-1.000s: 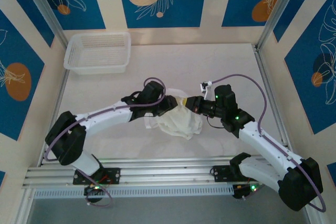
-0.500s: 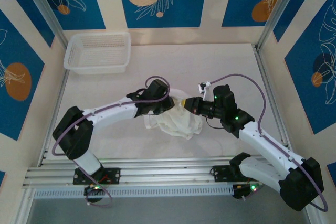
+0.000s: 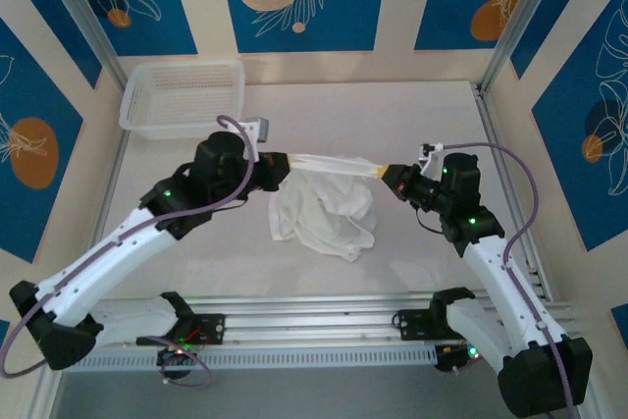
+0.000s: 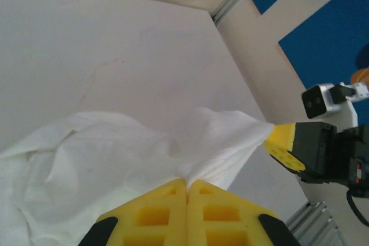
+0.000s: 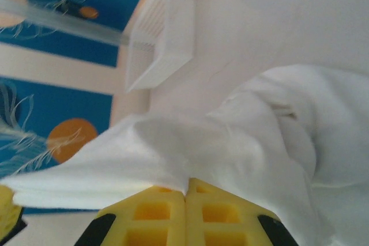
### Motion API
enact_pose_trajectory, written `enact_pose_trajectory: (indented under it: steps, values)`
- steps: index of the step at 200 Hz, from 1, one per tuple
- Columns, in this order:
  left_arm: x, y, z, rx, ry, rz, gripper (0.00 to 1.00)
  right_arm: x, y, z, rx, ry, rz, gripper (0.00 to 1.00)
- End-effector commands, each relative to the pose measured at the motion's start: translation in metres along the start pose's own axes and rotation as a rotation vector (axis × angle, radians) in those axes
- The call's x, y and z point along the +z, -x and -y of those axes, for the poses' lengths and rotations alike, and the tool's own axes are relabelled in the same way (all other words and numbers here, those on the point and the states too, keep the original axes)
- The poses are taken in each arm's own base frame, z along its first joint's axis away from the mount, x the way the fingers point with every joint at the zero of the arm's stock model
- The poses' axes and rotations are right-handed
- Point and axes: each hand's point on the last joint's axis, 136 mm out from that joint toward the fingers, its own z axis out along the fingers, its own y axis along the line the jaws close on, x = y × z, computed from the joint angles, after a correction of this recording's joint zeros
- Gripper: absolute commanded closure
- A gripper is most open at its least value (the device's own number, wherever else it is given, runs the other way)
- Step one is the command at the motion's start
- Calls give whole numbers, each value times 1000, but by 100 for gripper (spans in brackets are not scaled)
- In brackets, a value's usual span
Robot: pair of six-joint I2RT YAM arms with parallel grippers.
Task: Fold the inside-out t-shirt
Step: Turn the T-shirt inside out at the center of the table.
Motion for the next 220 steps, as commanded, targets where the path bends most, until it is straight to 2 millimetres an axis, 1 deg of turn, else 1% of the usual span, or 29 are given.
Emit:
enact_pose_trajectory:
  steps: [1,13,22,39,47,53,59,69,76,83,87,93,103,109,113,116,124,135,142,157,161,167,175,187,192,200,207,212,220]
  values:
    - [5,-36,-44,95,152,-132,100,6,-10,-11,-35,60,-40,100]
    - [6,-45,-55,94,185,-146,100,10,-20,-32,-122,112,-73,100]
    - [4,-50,-67,87,237,-148,100,13,-30,-47,-185,147,-105,100]
    - [-11,-58,-102,54,411,-137,100,25,-59,-73,-293,215,-191,100]
    - [-23,-56,-117,39,487,-110,100,35,-79,-84,-335,245,-243,100]
    - [-32,-53,-124,33,525,-76,100,43,-98,-92,-363,270,-296,100]
    - [-43,-47,-128,29,548,-32,93,53,-118,-97,-386,285,-349,100]
    - [-65,-33,-134,20,578,69,81,68,-158,-109,-435,327,-458,100]
    - [-82,-23,-137,9,592,153,77,77,-186,-117,-467,367,-546,100]
    - [-99,-12,-140,-1,600,239,74,82,-209,-127,-488,416,-639,96]
    - [-108,-8,-142,-8,607,284,72,84,-216,-133,-489,435,-676,93]
    - [-120,-2,-144,-17,612,342,67,90,-220,-137,-475,441,-697,87]
    - [-130,1,-146,-14,610,387,51,102,-209,-137,-432,413,-638,76]
    - [-129,0,-145,2,601,385,43,107,-197,-131,-388,390,-583,61]
    - [-127,-1,-143,16,590,370,40,109,-188,-128,-358,383,-548,52]
    - [-124,-3,-142,26,581,356,39,110,-182,-126,-337,380,-528,47]
    - [-111,-9,-133,69,530,292,36,110,-166,-120,-297,368,-495,40]
    - [-86,-24,-117,127,428,168,35,109,-150,-107,-268,311,-481,39]
    - [-65,-40,-102,155,330,65,35,107,-143,-102,-272,277,-476,39]
    - [-27,-82,-61,189,59,-159,35,99,-139,-101,-308,260,-487,41]
    - [-20,-92,-51,193,-11,-206,35,97,-138,-100,-312,259,-489,42]
    - [-13,-104,-42,189,-81,-249,35,96,-136,-100,-311,254,-487,42]
    - [-7,-117,-42,184,-117,-275,33,94,-133,-96,-303,232,-481,43]
    - [-3,-127,-58,190,-73,-268,24,91,-121,-86,-289,183,-441,43]
    - [-2,-129,-64,201,-49,-261,18,89,-112,-77,-279,138,-401,43]
    - [1,-128,-70,217,-19,-257,12,86,-93,-50,-245,3,-316,42]
    - [6,-126,-69,231,-15,-265,10,79,-74,-17,-192,-156,-236,42]
    - [10,-123,-62,242,-39,-274,10,71,-60,9,-143,-263,-187,41]
    - [19,-120,-49,253,-72,-297,10,57,-45,48,-68,-402,-133,41]
